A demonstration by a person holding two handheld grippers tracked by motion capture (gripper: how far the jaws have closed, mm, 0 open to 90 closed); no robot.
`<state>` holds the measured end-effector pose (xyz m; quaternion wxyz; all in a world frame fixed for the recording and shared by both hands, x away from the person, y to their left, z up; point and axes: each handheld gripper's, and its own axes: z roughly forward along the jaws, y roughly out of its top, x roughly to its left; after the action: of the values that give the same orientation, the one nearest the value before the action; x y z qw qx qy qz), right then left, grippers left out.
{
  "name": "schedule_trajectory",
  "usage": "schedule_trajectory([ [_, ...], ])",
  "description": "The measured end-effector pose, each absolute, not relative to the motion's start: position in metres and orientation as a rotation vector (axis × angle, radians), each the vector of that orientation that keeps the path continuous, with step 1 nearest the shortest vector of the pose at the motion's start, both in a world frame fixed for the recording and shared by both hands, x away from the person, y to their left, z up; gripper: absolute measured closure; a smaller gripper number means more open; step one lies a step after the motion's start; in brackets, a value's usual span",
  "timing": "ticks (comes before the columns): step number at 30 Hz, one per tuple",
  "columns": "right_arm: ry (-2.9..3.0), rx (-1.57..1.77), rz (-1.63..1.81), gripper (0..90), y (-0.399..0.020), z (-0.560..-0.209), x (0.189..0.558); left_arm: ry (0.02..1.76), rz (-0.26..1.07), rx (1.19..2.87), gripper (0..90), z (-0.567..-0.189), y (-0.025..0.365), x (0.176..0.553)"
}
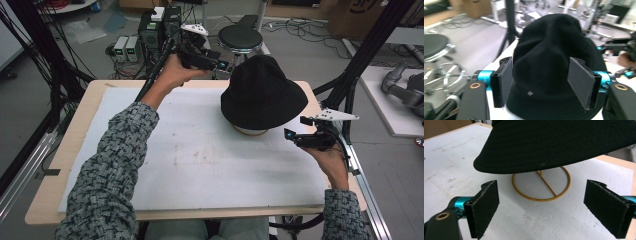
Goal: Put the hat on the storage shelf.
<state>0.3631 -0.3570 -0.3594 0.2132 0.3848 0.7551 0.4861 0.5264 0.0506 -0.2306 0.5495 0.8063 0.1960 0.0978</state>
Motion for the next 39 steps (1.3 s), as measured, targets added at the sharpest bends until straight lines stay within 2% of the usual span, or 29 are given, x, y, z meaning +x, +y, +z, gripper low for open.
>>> schedule_trajectory([
  [2, 2.096, 1.073, 1.347, 12.6, -0.357, -0.359, 0.363, 0.47, 0.274, 1.86, 36.3, -0.233, 0.061, 0.521],
  [9, 2.105, 1.062, 1.34, 12.6, -0.354, -0.359, 0.365, 0.538, 0.291, 1.881, 33.8, -0.235, 0.099, 0.509],
  [19, 2.137, 1.057, 1.327, 12.6, -0.35, -0.361, 0.367, 0.597, 0.431, 1.822, 31.3, -0.242, 0.165, 0.464],
  [25, 2.151, 1.063, 1.319, 12.6, -0.351, -0.362, 0.368, 0.652, 0.547, 1.853, 29.7, -0.265, 0.205, 0.426],
  [32, 2.17, 1.065, 1.32, 12.6, -0.349, -0.364, 0.369, 0.767, 0.556, 1.791, 27.8, -0.299, 0.244, 0.398],
  [39, 2.19, 1.067, 1.321, 12.6, -0.349, -0.366, 0.371, 0.862, 0.626, 1.76, 26.9, -0.334, 0.268, 0.378],
])
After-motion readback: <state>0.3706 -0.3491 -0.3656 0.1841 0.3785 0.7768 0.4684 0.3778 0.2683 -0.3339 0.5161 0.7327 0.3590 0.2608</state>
